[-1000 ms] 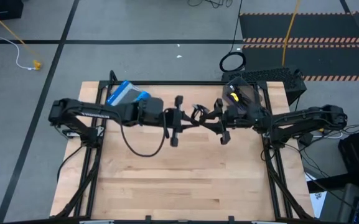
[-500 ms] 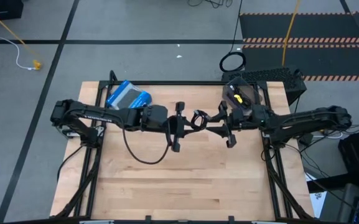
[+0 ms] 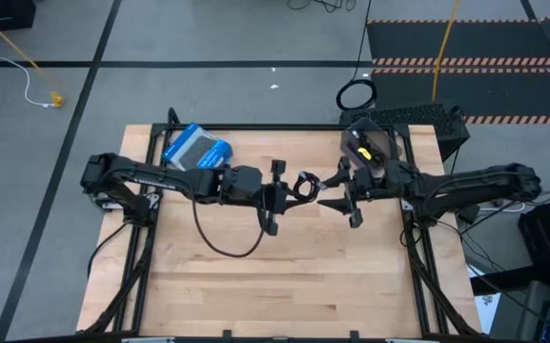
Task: Pick and place USB-C Cables
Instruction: Put the black charger cable into the bin
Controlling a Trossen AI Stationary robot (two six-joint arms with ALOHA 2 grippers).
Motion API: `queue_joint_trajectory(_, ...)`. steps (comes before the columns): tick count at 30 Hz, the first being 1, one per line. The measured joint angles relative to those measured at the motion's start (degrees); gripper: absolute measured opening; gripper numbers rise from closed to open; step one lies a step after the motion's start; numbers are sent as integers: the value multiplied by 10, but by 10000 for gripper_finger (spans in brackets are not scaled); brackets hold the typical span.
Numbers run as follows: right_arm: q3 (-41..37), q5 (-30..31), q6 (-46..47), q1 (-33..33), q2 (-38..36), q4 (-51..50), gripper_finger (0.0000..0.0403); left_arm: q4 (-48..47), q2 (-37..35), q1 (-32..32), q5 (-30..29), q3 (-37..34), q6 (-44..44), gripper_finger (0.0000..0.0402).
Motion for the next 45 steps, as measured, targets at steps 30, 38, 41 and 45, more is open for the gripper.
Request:
queue_joint_trajectory(30, 0, -42, 74, -1, 82, 171, 84, 24, 28, -3, -15, 1, 34, 48)
queue_joint_trajectory(38, 0, -43, 63, -1, 78, 158, 48, 17, 24, -3, -35, 0, 3, 129)
queue_joint_trajectory(41, 0, -43, 61, -2, 70, 159, 44, 13, 17, -9, -43, 0, -14, 161)
queue_joint_trajectory(45, 0, -30, 63, -2, 52, 154, 42, -7, 4, -18, -61, 0, -31, 193)
